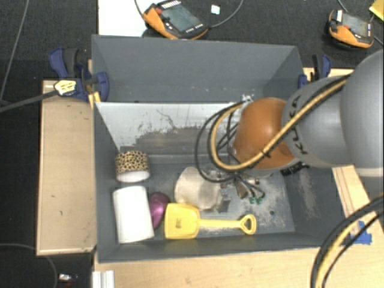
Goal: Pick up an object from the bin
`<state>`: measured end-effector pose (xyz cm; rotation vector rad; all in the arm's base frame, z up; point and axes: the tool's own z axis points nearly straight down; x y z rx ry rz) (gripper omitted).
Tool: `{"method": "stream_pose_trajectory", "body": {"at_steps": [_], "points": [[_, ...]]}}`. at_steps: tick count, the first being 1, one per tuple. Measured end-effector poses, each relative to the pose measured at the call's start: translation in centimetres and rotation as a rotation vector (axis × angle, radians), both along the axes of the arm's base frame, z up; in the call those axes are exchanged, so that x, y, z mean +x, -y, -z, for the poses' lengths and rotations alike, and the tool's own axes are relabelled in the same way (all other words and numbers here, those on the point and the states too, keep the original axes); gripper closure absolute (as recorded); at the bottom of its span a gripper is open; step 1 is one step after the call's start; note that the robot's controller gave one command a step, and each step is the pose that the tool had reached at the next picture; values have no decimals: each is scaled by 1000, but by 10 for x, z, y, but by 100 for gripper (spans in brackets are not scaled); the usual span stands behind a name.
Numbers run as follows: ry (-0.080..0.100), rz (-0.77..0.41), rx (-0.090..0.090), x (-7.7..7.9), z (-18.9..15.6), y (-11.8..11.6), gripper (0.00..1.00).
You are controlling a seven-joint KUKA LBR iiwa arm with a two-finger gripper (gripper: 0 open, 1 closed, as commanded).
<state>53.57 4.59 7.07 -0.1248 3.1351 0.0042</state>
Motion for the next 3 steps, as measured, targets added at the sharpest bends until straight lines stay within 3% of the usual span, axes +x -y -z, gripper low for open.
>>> {"method": "stream_pose_trajectory", "body": {"at_steps": [2, 3], "points": [[0, 0, 0, 0, 0, 0, 100], [-1, 3, 0, 6, -98, -3, 100]]}}
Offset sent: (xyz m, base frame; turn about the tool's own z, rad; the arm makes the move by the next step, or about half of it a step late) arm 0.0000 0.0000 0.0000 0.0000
